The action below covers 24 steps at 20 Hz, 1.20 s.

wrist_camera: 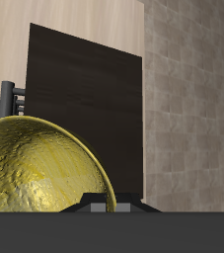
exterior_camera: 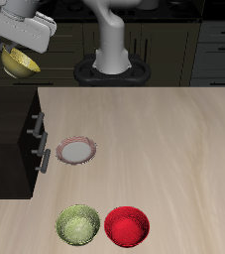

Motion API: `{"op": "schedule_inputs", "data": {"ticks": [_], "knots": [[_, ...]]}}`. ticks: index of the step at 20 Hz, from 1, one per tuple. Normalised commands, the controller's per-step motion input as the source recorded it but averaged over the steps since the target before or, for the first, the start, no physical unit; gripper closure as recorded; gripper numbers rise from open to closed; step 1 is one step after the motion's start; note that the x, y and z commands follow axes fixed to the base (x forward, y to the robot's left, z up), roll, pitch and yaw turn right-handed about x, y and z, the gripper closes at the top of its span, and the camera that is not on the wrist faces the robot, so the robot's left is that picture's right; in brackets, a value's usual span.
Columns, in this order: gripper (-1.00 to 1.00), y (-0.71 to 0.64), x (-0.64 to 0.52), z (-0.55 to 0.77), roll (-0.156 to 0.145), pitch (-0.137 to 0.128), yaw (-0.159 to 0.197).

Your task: Place the yellow bowl on top of the wooden cabinet

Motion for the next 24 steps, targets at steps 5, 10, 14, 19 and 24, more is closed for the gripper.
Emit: {"op": "schedule_inputs", "data": {"ticks": [5, 10, 14, 19, 24], "knots": [[1.00, -0.13, 0.29, 0.13, -0.042, -0.010, 0.001], [1.00, -0.16, 0.32, 0.15, -0.026, 0.009, -0.033], [1.00, -0.08, 0.14, -0.02, -0.006, 0.018, -0.036], [1.00, 0.04, 0.22, -0.21, 0.015, 0.020, 0.013], [1.00, 0.04, 0.10, -0.28, 0.012, 0.033, 0.001]]}}
